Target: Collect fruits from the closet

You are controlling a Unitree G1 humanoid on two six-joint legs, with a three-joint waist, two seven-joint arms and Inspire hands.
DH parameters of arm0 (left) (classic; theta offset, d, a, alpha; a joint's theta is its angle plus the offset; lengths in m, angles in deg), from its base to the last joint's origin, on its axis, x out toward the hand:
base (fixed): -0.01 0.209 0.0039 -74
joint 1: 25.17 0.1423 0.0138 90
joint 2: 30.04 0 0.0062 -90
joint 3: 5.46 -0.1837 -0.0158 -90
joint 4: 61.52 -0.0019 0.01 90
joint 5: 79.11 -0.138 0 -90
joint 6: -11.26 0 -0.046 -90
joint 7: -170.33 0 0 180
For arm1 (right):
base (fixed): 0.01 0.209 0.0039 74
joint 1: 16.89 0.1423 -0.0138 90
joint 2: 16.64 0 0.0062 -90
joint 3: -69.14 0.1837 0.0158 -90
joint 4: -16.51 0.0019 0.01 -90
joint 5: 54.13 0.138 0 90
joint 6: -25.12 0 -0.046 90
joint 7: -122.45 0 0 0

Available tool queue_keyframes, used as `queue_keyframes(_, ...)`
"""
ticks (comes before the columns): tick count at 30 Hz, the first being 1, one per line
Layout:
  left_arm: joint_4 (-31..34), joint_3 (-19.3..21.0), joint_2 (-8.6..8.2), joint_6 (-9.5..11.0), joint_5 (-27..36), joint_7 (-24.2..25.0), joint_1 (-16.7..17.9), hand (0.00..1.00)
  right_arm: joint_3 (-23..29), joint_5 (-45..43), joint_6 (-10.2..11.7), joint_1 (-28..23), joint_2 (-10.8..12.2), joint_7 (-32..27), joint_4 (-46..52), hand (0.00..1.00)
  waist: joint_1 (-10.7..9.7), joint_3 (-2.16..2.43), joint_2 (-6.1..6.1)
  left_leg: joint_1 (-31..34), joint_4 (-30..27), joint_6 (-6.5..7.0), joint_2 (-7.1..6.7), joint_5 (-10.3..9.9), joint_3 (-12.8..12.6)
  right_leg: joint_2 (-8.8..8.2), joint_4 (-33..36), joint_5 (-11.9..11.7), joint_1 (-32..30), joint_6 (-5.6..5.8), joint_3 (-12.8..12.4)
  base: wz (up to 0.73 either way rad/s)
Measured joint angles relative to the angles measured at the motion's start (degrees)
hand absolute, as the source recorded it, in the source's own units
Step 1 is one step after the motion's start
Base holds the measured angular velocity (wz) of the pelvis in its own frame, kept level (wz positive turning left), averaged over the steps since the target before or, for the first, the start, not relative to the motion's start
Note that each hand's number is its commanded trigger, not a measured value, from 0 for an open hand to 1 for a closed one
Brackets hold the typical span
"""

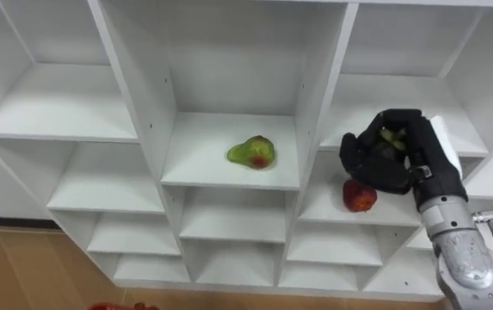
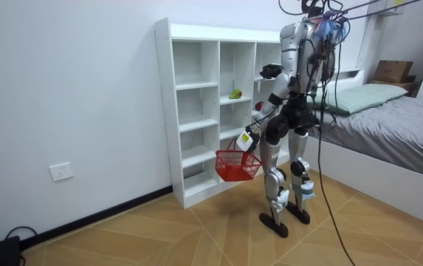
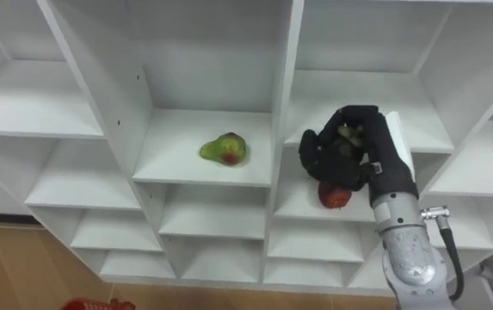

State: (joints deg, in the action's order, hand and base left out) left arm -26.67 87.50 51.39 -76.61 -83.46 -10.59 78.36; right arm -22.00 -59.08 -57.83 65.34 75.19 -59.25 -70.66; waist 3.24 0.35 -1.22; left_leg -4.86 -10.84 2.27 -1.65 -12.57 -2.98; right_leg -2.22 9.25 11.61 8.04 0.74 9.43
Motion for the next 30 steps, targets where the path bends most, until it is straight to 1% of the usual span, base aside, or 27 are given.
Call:
queue_keyframes(2, -0.01, -1.05, 0.09, 0.47, 0.24, -0.05, -0.17, 1.0, -0.86, 0.01, -0.04, -0.53, 0.47, 0.01, 1.83, 1.0, -0.17, -0.02, 0.04, 0.14, -0.01, 0.02, 0.0, 0.01, -0.14, -0.01, 0.03, -0.01, -0.23, -0.02, -0.46, -0.04)
queue_keyframes(7, -0.02, -3.03, 0.2, 0.87, 0.32, 0.03, -0.97, 1.0, -3.5, 0.18, -0.04, -0.6, 0.57, 0.64, 2.57, 1.0, -0.35, -0.07, 0.13, 0.1, 0.07, 0.03, -0.01, 0.02, -0.38, 0.02, 0.02, -0.03, -0.53, -0.01, -1.3, -0.06)
queue_keyframes(13, -1.6, -4.36, 0.26, 0.91, 0.38, 0.29, -2.63, 1.0, -5.02, 0.45, -0.1, -0.61, 0.92, 3.29, 2.89, 1.0, -0.38, -0.39, 0.65, 0.39, 0.47, 0.04, 0.21, 0.01, -1.53, 0.13, 0.52, -0.06, -1.41, -0.05, -1.59, -0.07)
queue_keyframes(15, -1.89, -4.48, 0.26, 0.91, 0.4, 0.4, -2.81, 1.0, -5.18, 0.39, -0.26, -0.61, 1.13, 3.8, 3.41, 1.0, -0.36, -0.35, 0.74, 0.52, 0.54, 0.04, 0.28, 0.01, -1.66, 0.21, 0.56, -0.08, -1.61, -0.07, -1.73, -0.02)
queue_keyframes(16, -1.89, -4.48, 0.26, 0.91, 0.4, 0.5, -2.82, 1.0, -5.32, 0.38, -0.67, -0.65, 1.45, 3.99, 4.36, 1.0, -0.46, -0.33, 0.76, 0.68, 0.53, 0.03, 0.32, 0.01, -1.67, 0.25, 0.56, -0.08, -1.76, -0.07, -1.73, 0.0)
queue_keyframes(17, -1.81, -4.48, 0.26, 0.9, 0.4, 0.61, -2.77, 1.0, -5.36, 0.41, -0.77, -0.69, 1.86, 4.35, 5.3, 1.0, -0.82, -0.23, 0.77, 0.93, 0.52, 0.03, 0.34, 0.02, -1.67, 0.28, 0.56, -0.09, -2.04, -0.09, -1.73, 0.0)
queue_keyframes(19, -1.67, -4.44, 0.26, 0.91, 0.39, 1.06, -2.78, 1.0, -5.43, 0.39, -0.87, -0.68, 2.28, 4.4, 6.83, 1.0, -1.09, -0.2, 0.73, 1.16, 0.44, 0.0, 0.34, 0.03, -1.67, 0.28, 0.54, -0.09, -2.28, -0.09, -1.76, 0.0)
queue_keyframes(22, -1.63, -4.41, 0.43, 0.95, 0.41, 1.58, -2.79, 1.0, -5.54, 0.4, -0.87, -0.65, 2.98, 4.38, 7.9, 1.0, -1.19, -0.07, 0.52, 1.12, 0.38, 0.01, 0.33, 0.04, -1.67, 0.26, 0.52, -0.09, -2.28, -0.09, -1.95, 0.0)
queue_keyframes(25, -1.63, -4.43, 0.42, 0.99, 0.47, 1.59, -2.85, 1.0, -5.73, 0.39, -0.88, -0.65, 3.05, 4.39, 7.92, 1.0, -1.19, 0.08, 0.2, 0.87, 0.37, 0.01, 0.31, 0.05, -1.68, 0.26, 0.5, -0.09, -2.31, -0.09, -2.52, -0.01)
queue_keyframes(28, -1.69, -4.43, 0.42, 1.0, 0.48, 1.6, -2.88, 1.0, -5.74, 0.19, -0.91, -0.65, 3.07, 4.41, 7.92, 1.0, -1.21, 0.01, 0.15, 0.79, 0.38, 0.01, 0.32, 0.05, -1.72, 0.28, 0.49, -0.09, -2.28, -0.09, -2.85, -0.03)
queue_keyframes(30, -1.72, -4.52, 0.26, 0.92, 0.43, 1.73, -3.2, 1.0, -5.83, -2.11, -1.23, -0.65, 3.3, 4.5, 7.91, 1.0, -1.23, -0.07, 0.18, 1.17, 0.32, 0.02, 0.33, 0.05, -1.7, 0.28, 0.58, -0.11, -2.5, -0.11, -2.92, 0.0)
